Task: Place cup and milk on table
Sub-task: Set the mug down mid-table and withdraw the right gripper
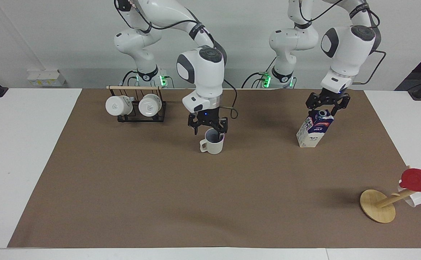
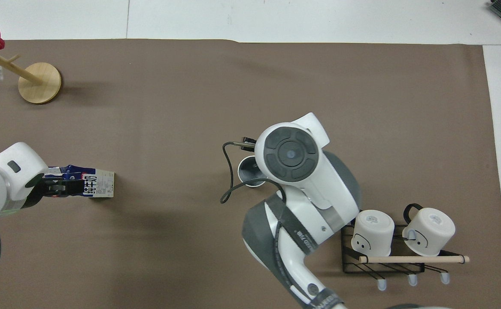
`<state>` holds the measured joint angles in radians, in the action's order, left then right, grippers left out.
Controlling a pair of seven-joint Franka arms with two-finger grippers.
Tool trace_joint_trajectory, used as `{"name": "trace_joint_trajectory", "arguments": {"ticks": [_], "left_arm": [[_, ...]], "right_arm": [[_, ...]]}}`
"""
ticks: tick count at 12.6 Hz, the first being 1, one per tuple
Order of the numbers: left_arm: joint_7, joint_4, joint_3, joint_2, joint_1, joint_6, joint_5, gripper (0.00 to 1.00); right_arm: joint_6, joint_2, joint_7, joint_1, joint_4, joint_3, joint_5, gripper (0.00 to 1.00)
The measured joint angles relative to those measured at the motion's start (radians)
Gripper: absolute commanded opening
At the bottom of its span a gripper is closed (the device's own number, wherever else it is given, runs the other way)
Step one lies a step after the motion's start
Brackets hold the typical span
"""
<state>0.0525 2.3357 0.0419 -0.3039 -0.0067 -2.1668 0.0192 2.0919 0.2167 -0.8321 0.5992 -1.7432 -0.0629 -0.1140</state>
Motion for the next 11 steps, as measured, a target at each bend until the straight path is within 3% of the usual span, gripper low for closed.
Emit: {"name": "trace_joint_trajectory", "arguments": {"ticks": [4, 8, 11], "left_arm": [[0.009, 0.002, 0.0, 0.003, 0.0, -0.016, 0.0, 0.42], [0.009, -0.006, -0.001, 0.004, 0.0, -0.016, 0.0, 0.36], [-0.029, -0.07, 0.006, 0.007, -0.003, 0.052, 0.001, 0.35]], "right_arm": [[-0.138, -0.094, 0.191, -0.085, -0.001, 0.0, 0.02, 1.0], [-0.229, -0.162, 0.387, -0.205, -0.001, -0.001, 0.03, 1.0], [-0.293, -0.226, 0.529, -0.315, 0.0, -0.002, 0.058, 1.0]]}}
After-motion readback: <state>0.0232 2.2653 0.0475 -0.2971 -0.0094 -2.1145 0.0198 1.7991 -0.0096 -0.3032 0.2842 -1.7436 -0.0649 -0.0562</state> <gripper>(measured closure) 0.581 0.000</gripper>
